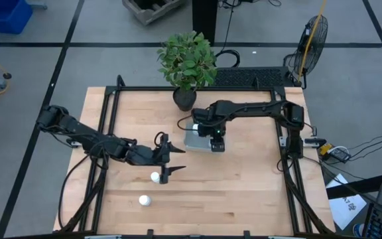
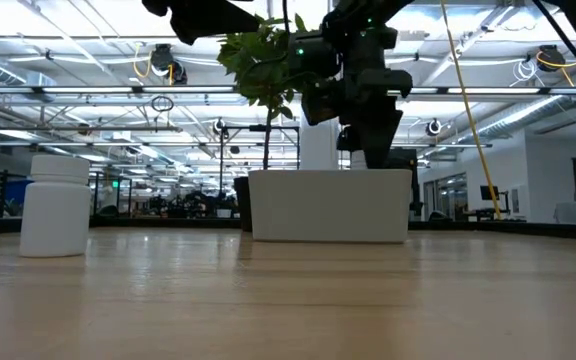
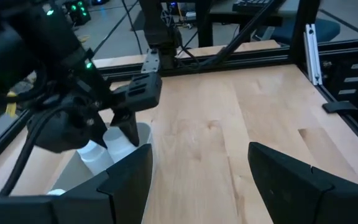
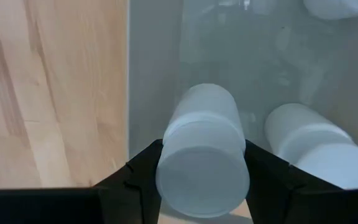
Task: Pick and place pill bottles into a basket
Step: Put the white medicine bottle into the gray bin
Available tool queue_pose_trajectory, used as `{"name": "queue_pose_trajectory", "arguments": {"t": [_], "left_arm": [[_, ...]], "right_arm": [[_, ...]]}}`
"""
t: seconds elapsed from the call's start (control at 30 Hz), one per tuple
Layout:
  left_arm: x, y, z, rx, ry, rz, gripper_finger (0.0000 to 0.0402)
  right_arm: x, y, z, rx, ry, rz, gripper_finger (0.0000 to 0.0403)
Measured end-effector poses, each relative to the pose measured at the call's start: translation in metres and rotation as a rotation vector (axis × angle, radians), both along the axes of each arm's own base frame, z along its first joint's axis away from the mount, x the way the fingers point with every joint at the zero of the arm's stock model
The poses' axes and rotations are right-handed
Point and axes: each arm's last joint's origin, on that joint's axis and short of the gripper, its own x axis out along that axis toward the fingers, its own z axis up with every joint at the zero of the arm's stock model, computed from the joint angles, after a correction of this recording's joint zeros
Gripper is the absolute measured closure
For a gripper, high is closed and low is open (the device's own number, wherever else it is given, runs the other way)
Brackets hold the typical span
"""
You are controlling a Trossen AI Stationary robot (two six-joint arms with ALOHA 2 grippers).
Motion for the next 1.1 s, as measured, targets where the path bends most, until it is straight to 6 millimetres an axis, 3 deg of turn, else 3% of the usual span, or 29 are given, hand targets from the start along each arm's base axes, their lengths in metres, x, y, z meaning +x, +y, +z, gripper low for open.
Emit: {"name": "queue_pose_trajectory", "arguments": {"t": [0.3, 0.5, 0.7, 0.97, 1.1], "left_arm": [[-0.001, -0.002, 0.0, 0.025, 0.001, -0.017, 0.0131], [-0.001, -0.002, 0.0, 0.022, 0.002, -0.015, 0.0131], [-0.001, -0.002, 0.0, 0.021, 0.002, -0.015, 0.0131], [-0.001, -0.002, 0.0, 0.02, 0.002, -0.014, 0.0131], [-0.001, -0.002, 0.0, 0.011, 0.0, -0.011, 0.0131]], "right_arm": [[0.005, -0.002, -0.014, -0.028, 0.022, 0.023, 0.024], [0.004, -0.002, -0.025, -0.032, 0.003, 0.047, 0.0199], [-0.002, -0.001, -0.034, -0.025, 0.027, 0.077, 0.0201], [-0.005, 0.0, -0.032, -0.029, 0.036, 0.093, 0.0202], [-0.01, -0.002, -0.018, -0.136, 0.028, 0.106, 0.02]]}}
